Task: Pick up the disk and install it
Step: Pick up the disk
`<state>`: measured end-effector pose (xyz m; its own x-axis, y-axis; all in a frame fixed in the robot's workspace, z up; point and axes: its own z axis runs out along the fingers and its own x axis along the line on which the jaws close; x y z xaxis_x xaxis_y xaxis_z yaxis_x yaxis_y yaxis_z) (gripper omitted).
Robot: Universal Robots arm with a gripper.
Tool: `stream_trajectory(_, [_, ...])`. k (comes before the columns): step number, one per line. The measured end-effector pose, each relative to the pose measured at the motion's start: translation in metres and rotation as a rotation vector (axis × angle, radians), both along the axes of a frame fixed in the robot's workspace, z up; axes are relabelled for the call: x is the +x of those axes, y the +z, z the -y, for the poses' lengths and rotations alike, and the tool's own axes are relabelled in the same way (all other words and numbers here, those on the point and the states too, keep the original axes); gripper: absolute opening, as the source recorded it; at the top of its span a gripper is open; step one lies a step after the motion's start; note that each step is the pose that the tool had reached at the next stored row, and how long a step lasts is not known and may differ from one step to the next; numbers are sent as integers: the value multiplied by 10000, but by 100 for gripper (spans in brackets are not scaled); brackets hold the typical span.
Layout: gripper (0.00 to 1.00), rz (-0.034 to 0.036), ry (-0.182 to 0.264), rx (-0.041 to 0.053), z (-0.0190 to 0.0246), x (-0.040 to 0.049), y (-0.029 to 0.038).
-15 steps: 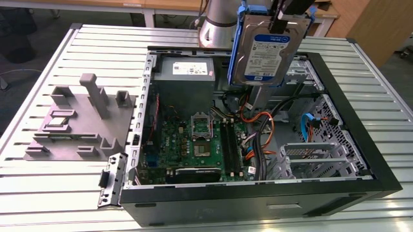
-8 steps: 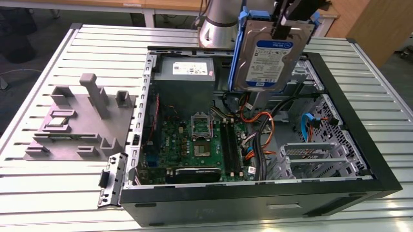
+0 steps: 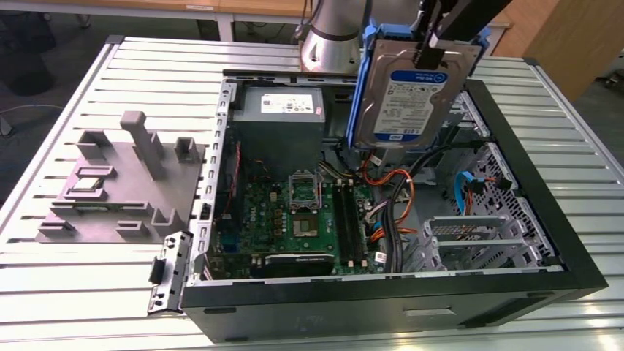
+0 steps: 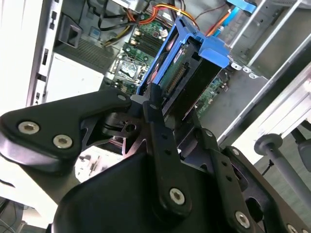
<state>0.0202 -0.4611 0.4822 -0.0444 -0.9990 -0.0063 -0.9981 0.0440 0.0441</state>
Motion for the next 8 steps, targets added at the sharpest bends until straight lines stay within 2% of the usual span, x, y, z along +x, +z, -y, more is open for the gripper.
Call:
stream_trajectory(4, [35, 0, 0, -50, 63, 0, -1])
stream_trajectory(8, [35, 0, -1, -58, 80, 0, -1])
